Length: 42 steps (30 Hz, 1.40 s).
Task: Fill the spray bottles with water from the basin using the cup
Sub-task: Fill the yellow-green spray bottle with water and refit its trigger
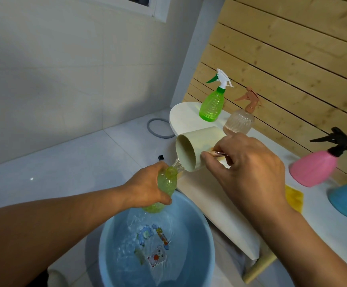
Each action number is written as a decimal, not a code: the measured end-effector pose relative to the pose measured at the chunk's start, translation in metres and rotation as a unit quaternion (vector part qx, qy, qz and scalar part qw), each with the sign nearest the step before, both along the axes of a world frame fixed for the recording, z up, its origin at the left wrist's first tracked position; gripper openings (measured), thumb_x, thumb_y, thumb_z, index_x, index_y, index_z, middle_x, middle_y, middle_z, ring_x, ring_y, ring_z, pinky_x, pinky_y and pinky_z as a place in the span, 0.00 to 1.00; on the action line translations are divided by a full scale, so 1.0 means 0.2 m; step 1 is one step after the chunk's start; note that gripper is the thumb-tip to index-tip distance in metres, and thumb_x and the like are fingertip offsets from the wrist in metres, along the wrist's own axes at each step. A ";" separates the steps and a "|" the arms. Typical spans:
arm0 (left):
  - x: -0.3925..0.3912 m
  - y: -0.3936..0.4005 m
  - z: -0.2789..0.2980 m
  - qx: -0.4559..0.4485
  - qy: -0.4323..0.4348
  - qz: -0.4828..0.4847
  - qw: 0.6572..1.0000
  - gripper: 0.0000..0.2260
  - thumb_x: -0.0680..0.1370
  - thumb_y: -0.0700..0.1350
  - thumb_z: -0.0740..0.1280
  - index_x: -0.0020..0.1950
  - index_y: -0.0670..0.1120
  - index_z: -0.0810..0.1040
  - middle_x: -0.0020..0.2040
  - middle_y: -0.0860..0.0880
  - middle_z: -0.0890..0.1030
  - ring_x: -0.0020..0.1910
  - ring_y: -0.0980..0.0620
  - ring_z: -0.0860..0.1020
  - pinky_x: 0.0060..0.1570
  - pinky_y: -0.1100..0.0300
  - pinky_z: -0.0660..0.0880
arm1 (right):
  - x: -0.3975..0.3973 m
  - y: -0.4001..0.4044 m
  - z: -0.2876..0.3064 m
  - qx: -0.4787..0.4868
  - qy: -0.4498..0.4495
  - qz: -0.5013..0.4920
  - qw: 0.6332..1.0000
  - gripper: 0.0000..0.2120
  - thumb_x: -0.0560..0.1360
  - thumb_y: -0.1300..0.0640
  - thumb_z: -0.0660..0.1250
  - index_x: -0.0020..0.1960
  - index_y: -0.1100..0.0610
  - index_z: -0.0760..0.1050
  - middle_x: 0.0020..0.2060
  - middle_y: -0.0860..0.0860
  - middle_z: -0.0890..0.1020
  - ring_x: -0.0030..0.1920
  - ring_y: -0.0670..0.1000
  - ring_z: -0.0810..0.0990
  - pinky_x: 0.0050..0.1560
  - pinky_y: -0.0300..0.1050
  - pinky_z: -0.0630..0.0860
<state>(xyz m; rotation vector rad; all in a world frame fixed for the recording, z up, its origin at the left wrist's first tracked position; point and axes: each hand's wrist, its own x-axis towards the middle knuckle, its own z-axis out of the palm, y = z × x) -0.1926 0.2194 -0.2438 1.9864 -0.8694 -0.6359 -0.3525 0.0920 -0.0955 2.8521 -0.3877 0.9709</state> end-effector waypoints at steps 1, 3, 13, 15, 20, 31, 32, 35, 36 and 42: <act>0.00 0.00 0.00 -0.001 0.000 0.000 1.000 0.32 0.66 0.46 0.84 0.63 0.58 0.72 0.55 0.55 0.79 0.53 0.55 0.79 0.47 0.61 0.79 | 0.00 0.00 0.00 -0.011 -0.002 0.003 1.000 0.10 0.76 0.44 0.71 0.41 0.50 0.78 0.36 0.47 0.77 0.39 0.54 0.75 0.30 0.46 0.69; 0.00 0.00 0.00 -0.002 0.002 0.001 1.000 0.32 0.66 0.46 0.84 0.63 0.59 0.72 0.55 0.55 0.79 0.53 0.56 0.79 0.46 0.61 0.79 | 0.00 0.02 0.00 -0.030 -0.004 0.008 1.000 0.11 0.76 0.45 0.71 0.41 0.50 0.78 0.35 0.47 0.76 0.38 0.54 0.75 0.29 0.46 0.69; 0.00 -0.01 -0.02 -0.015 0.017 0.007 1.000 0.34 0.64 0.49 0.85 0.64 0.61 0.72 0.56 0.54 0.80 0.55 0.53 0.79 0.52 0.55 0.81 | -0.01 0.04 -0.03 -0.136 -0.013 0.057 0.989 0.12 0.78 0.48 0.69 0.39 0.53 0.78 0.34 0.50 0.76 0.35 0.56 0.75 0.29 0.44 0.64; 0.00 -0.01 -0.01 -0.015 0.025 0.012 1.000 0.35 0.63 0.49 0.85 0.64 0.61 0.72 0.56 0.54 0.80 0.55 0.52 0.80 0.52 0.53 0.82 | 0.00 0.03 -0.05 -0.101 -0.001 0.043 0.994 0.12 0.78 0.47 0.69 0.40 0.52 0.78 0.35 0.49 0.76 0.36 0.55 0.76 0.29 0.44 0.65; 0.00 0.01 0.01 -0.013 0.073 0.030 0.997 0.38 0.64 0.45 0.85 0.68 0.58 0.72 0.56 0.54 0.80 0.54 0.54 0.81 0.45 0.59 0.81 | 0.03 -0.05 -0.10 0.093 0.009 -0.045 0.995 0.15 0.77 0.39 0.68 0.42 0.50 0.76 0.36 0.47 0.77 0.37 0.53 0.75 0.33 0.46 0.67; -0.01 0.07 0.06 -0.050 0.123 0.081 0.988 0.29 0.66 0.39 0.83 0.60 0.58 0.75 0.53 0.51 0.82 0.50 0.52 0.82 0.46 0.53 0.84 | 0.18 -0.29 -0.65 0.371 0.207 -0.174 0.888 0.20 0.77 0.38 0.65 0.40 0.54 0.78 0.35 0.49 0.81 0.41 0.55 0.80 0.40 0.46 0.73; -0.01 0.08 0.06 -0.057 0.123 0.082 0.987 0.29 0.66 0.39 0.82 0.59 0.59 0.75 0.53 0.51 0.81 0.50 0.52 0.82 0.46 0.53 0.84 | 0.19 -0.31 -0.74 0.383 0.243 -0.176 0.874 0.19 0.77 0.39 0.65 0.41 0.54 0.77 0.36 0.50 0.81 0.42 0.55 0.80 0.40 0.46 0.72; -0.02 0.07 0.08 -0.071 0.123 0.084 0.986 0.28 0.67 0.38 0.82 0.57 0.59 0.74 0.53 0.50 0.81 0.50 0.52 0.82 0.47 0.52 0.83 | 0.20 -0.34 -1.03 0.403 0.321 -0.181 0.837 0.13 0.79 0.47 0.63 0.43 0.56 0.78 0.43 0.52 0.83 0.46 0.55 0.81 0.44 0.44 0.72; -0.02 0.07 0.08 -0.072 0.122 0.085 0.986 0.27 0.66 0.39 0.82 0.57 0.59 0.75 0.53 0.50 0.81 0.50 0.51 0.82 0.47 0.51 0.84 | 0.20 -0.34 -1.12 0.402 0.339 -0.182 0.831 0.13 0.78 0.48 0.63 0.44 0.56 0.79 0.44 0.53 0.83 0.47 0.55 0.82 0.45 0.43 0.72; -0.05 0.03 0.04 -0.070 0.121 0.092 0.986 0.27 0.66 0.38 0.82 0.57 0.60 0.75 0.53 0.53 0.81 0.49 0.55 0.81 0.39 0.63 0.81 | 0.15 -0.35 -1.50 0.316 0.406 -0.160 0.843 0.10 0.81 0.53 0.58 0.46 0.51 0.77 0.49 0.51 0.84 0.53 0.52 0.82 0.44 0.42 0.70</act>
